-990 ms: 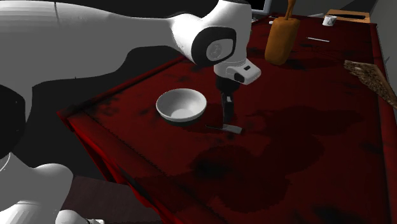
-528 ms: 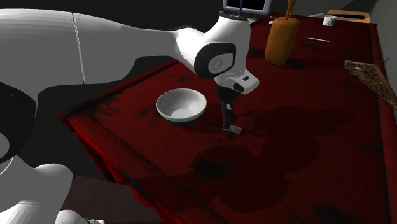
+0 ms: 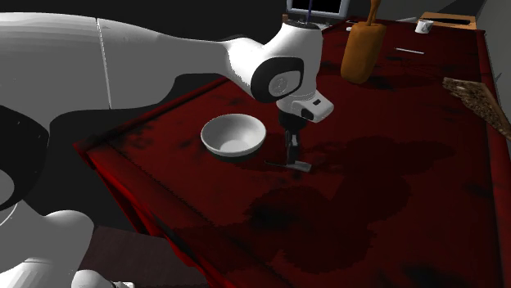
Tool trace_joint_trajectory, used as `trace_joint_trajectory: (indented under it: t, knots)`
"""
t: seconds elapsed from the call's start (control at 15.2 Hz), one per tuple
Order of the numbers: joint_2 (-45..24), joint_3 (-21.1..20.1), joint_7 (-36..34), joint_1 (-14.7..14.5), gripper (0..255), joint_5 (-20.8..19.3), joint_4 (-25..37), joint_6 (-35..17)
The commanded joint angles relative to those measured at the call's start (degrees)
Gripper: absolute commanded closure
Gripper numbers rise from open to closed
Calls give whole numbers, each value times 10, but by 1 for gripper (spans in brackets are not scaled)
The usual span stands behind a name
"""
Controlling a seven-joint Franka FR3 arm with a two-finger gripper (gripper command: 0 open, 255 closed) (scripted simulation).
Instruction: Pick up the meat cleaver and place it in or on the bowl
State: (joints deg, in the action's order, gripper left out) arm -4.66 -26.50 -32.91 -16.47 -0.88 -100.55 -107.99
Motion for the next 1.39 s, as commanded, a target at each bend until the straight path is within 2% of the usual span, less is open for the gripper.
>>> trace_joint_trajectory:
  t: [0.0, 0.53, 0.59, 0.86, 1.32]
  knots:
    - [0, 0, 0, 0, 255, 0, 0, 0]
    - [0, 0, 0, 0, 255, 0, 0, 0]
    - [0, 0, 0, 0, 0, 0, 0, 0]
    - [127, -4, -141, -2, 0, -33, -115, -43]
    - [111, -5, -148, 0, 0, -43, -152, -94]
